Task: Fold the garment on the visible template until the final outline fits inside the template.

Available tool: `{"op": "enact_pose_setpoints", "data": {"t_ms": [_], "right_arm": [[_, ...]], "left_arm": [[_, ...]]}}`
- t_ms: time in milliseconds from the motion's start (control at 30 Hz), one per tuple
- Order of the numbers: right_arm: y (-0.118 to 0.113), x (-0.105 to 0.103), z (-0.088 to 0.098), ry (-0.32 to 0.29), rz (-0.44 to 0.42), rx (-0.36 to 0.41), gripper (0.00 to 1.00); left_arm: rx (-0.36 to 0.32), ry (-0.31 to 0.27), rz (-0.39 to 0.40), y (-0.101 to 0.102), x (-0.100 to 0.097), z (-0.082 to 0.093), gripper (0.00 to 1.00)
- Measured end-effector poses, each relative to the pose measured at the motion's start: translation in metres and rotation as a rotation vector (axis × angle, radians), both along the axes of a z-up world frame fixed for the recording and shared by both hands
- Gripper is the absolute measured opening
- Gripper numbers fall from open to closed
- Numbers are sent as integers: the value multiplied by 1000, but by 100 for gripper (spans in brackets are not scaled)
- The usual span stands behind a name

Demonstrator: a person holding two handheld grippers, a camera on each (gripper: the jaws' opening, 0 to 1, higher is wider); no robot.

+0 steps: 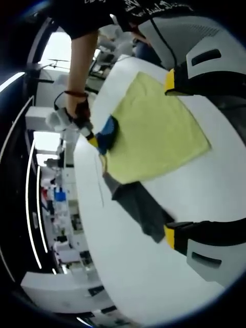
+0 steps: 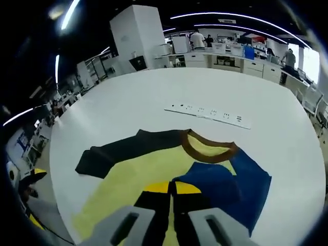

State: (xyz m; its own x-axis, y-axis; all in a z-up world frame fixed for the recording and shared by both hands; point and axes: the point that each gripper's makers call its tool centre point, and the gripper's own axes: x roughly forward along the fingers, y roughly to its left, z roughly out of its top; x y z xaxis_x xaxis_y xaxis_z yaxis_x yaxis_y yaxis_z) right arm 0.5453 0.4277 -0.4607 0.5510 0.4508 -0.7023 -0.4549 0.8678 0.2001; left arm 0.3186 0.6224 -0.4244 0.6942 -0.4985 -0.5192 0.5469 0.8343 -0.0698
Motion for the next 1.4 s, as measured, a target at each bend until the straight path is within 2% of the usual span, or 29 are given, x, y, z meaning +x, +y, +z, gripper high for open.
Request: {"op": "enact_pose_setpoints", "data": {"t_ms": [167, 500, 867, 1067, 1400], "right_arm": [[9, 1, -11, 18, 14, -11, 0], [27, -9, -27, 39, 60, -34, 0], [32, -22, -46, 44, 119, -117, 0], [38, -27, -58, 62, 134, -124, 0], [47, -29, -69, 99, 128, -82, 0]], "left_arm": [[1, 3, 1, -2, -2, -1, 99], [2, 22, -1, -5, -6, -5, 99], [-6, 27, 10, -5, -7, -7, 99], [-2, 28, -5, -7, -9, -8, 99], [-21, 13, -24, -3, -10, -8, 99]]}}
